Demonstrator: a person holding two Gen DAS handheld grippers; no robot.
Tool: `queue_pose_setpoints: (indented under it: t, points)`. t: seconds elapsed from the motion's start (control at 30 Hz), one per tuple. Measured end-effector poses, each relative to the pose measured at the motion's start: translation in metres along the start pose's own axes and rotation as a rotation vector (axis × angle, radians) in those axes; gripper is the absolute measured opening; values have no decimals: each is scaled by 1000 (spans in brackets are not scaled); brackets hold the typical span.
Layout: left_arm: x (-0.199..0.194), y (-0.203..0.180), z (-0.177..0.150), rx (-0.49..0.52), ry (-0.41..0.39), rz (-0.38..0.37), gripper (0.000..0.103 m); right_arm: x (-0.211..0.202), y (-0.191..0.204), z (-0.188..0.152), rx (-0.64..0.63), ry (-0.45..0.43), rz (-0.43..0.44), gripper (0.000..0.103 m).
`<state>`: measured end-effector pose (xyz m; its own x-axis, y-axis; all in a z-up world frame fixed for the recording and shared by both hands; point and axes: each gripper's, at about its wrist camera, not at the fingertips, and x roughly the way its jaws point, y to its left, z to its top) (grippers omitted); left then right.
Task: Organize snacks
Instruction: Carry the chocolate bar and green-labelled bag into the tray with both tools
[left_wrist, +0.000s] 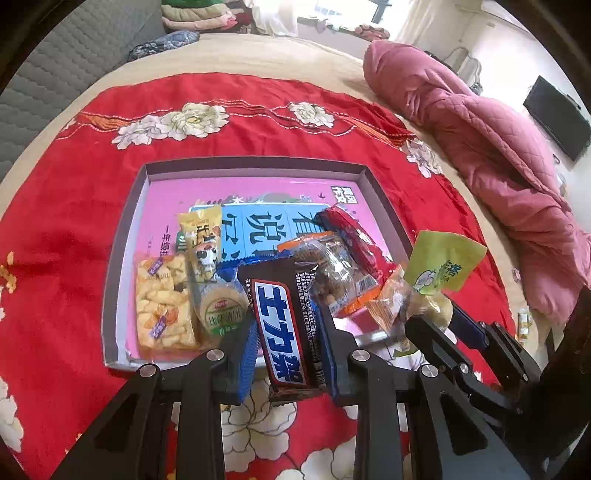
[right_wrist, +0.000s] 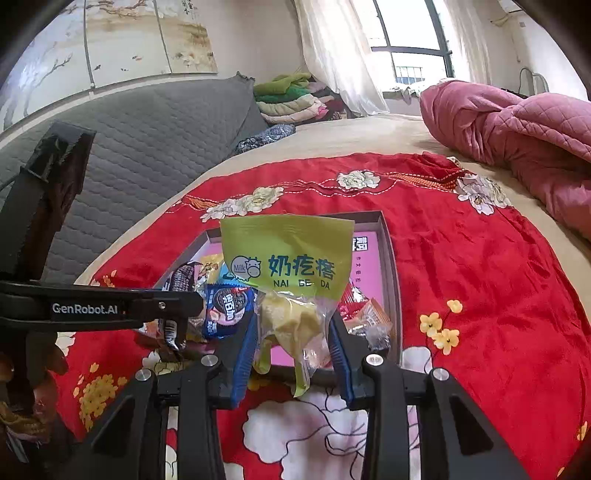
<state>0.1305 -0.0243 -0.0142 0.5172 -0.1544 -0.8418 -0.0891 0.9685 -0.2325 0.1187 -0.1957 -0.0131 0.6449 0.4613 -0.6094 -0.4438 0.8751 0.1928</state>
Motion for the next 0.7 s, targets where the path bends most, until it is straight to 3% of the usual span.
queue_pose_setpoints:
  t: [0.7]
  points:
    - [31,-5,10,3,22,5,31,42,-2,4,-3,47,-29,41]
